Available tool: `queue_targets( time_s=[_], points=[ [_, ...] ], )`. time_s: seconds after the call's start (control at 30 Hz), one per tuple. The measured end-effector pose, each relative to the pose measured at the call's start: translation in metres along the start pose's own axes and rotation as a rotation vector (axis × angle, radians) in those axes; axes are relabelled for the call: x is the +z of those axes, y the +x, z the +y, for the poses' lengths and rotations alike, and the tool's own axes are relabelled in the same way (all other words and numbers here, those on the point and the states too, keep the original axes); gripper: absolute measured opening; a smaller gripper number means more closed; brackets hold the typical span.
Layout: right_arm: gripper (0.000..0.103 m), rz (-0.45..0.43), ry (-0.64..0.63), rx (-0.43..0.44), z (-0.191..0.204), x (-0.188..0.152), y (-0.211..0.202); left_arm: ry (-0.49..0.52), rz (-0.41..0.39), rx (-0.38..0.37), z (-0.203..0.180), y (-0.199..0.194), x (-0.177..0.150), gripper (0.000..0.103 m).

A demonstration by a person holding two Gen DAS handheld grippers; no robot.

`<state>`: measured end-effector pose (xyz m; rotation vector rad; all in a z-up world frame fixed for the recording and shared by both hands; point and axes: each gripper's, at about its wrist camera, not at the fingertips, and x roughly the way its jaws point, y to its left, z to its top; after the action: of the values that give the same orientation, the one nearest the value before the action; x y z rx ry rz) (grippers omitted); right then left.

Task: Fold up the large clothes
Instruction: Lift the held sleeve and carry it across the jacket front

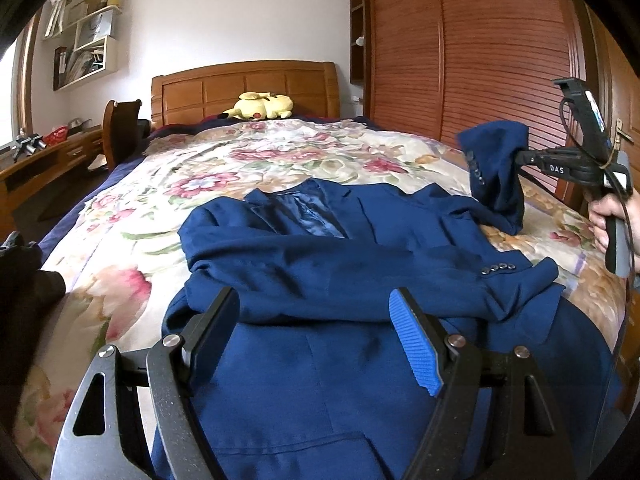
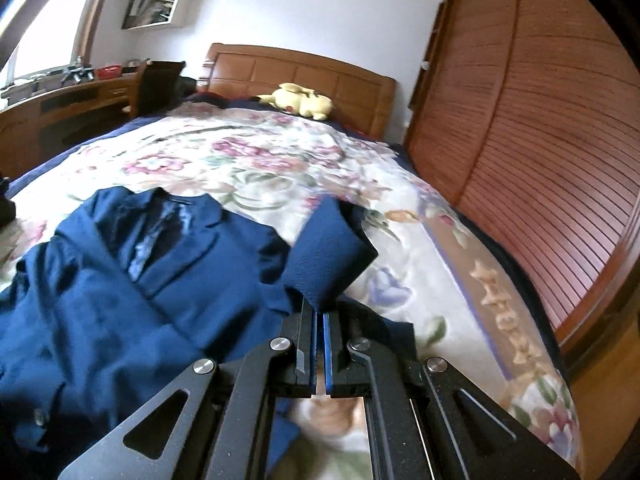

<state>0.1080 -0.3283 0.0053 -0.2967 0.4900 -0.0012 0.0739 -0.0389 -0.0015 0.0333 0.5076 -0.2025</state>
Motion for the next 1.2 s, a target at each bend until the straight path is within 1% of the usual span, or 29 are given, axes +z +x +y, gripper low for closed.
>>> queue_targets(
  time_s=[0.2, 0.23, 0.43, 0.73, 1.03, 1.2],
  points=[
    [0.002, -0.024, -0.034, 0.038, 0.008, 0.003, -0.011, -0.007, -0.004, 0.003, 0.004, -0.001, 0.001, 0.078],
    [0.002, -0.027, -0.04, 0.042, 0.009, 0.011, -0.006, -0.006, -0.004, 0.004, 0.004, -0.001, 0.001, 0.078],
    [0.002, -0.051, -0.073, 0.066, 0.018, 0.02, -0.011, 0.0, -0.008, 0.007, 0.005, -0.003, 0.002, 0.078],
    [0.002, -0.093, -0.1, 0.109, 0.042, 0.038, -0.017, -0.006, -0.023, 0.016, 0.012, -0.01, 0.004, 0.078],
    [0.002, -0.166, -0.131, 0.174, 0.077, 0.074, -0.023, -0.026, -0.043, 0.046, 0.034, -0.022, 0.004, 0.078],
    [0.002, -0.208, -0.142, 0.223, 0.096, 0.083, -0.034, -0.036, -0.059, 0.081, 0.051, -0.033, 0.001, 0.078]
  ],
)
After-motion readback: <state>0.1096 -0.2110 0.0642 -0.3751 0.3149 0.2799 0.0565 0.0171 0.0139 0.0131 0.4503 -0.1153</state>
